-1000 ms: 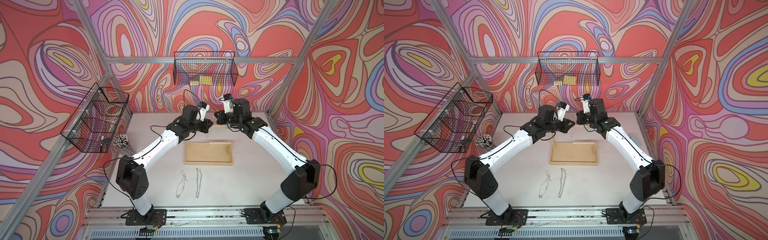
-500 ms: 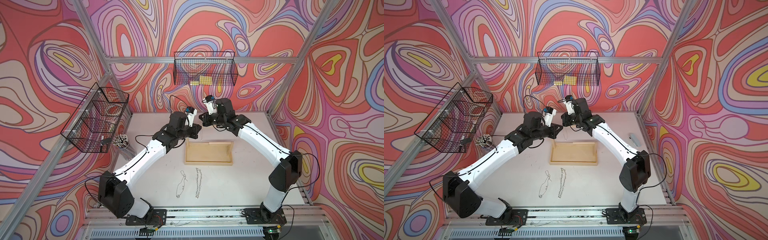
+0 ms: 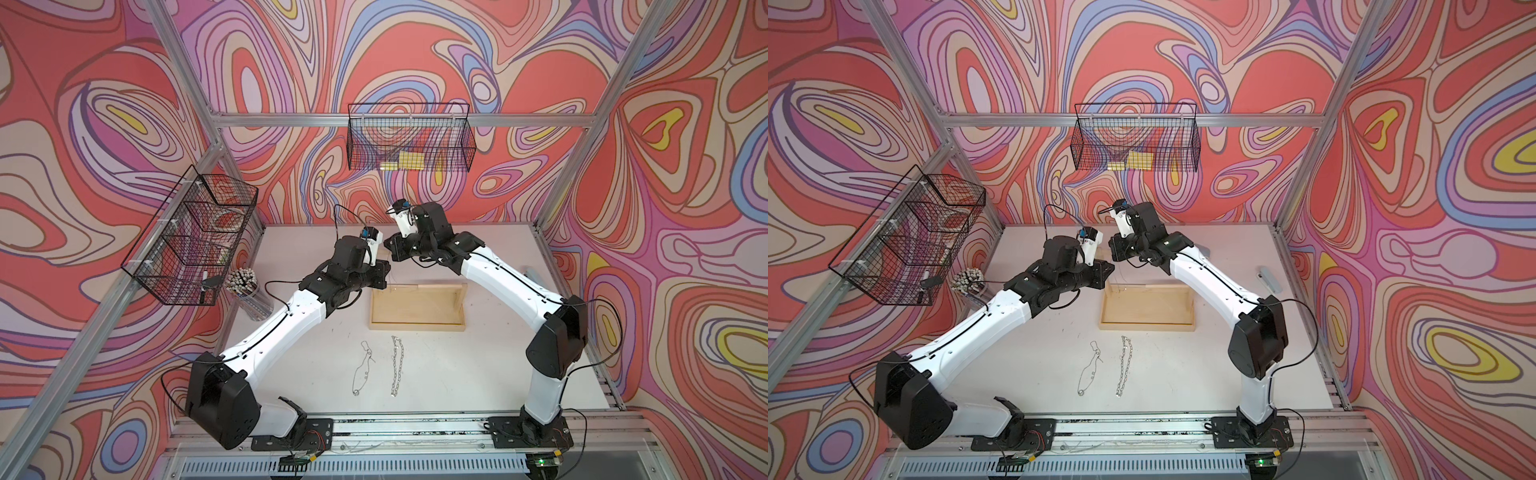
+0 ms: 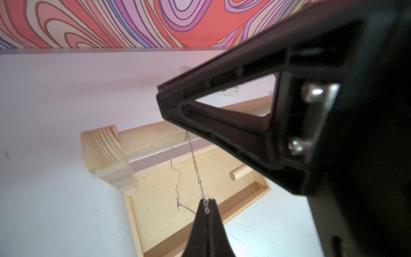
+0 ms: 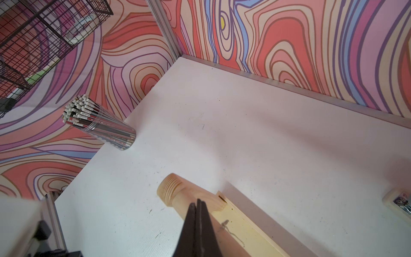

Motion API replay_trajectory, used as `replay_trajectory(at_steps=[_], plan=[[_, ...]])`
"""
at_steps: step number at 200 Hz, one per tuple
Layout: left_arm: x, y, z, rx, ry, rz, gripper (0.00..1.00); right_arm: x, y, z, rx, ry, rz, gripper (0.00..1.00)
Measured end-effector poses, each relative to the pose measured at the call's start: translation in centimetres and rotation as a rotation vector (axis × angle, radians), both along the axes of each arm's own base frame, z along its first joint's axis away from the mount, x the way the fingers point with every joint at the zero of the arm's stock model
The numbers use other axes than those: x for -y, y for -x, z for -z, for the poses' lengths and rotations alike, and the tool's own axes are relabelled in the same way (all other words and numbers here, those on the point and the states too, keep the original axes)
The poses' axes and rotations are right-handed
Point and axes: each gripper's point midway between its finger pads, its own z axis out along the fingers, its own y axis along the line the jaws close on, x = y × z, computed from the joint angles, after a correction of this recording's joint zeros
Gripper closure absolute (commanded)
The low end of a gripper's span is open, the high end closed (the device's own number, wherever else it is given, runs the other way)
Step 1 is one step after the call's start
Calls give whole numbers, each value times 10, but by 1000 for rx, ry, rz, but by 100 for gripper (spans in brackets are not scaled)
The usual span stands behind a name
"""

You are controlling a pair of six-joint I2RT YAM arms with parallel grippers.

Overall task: Hang the necklace on the jewelry display stand
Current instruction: Hang the necklace on the stand.

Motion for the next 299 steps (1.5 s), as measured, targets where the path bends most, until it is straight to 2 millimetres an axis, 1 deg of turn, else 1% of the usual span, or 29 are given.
replay_trajectory(at_steps=[33, 72, 92, 125, 151, 194, 215, 231, 244, 271, 292, 299], plan=[[-6, 4, 11, -25, -10, -13, 100, -2, 3, 2, -3, 9, -7, 100], [-11, 4, 16, -30, -20, -33, 100, 1, 1, 3, 3, 23, 10, 100], [-14, 6, 21, -41, -26, -42, 100, 4, -1, 2, 12, 32, 26, 100], [-17, 11, 27, -53, -33, -43, 100, 11, 0, -7, 40, 37, 51, 100], [-19, 12, 27, -54, -32, -48, 100, 16, 2, -15, 56, 35, 64, 100], [-20, 12, 29, -62, -29, -55, 100, 19, 2, -15, 61, 41, 74, 100], [-20, 12, 30, -63, -32, -62, 86, 21, 2, -11, 57, 52, 81, 100], [-21, 11, 30, -65, -33, -66, 79, 22, 2, -9, 55, 57, 85, 100], [-21, 11, 31, -67, -34, -67, 69, 23, 3, -8, 54, 59, 86, 100], [-22, 12, 32, -76, -40, -72, 48, 27, 8, -17, 67, 49, 89, 100], [-26, 14, 31, -79, -46, -84, 44, 30, 12, -29, 85, 37, 92, 100], [-29, 15, 28, -78, -47, -89, 43, 32, 13, -33, 91, 33, 93, 97]])
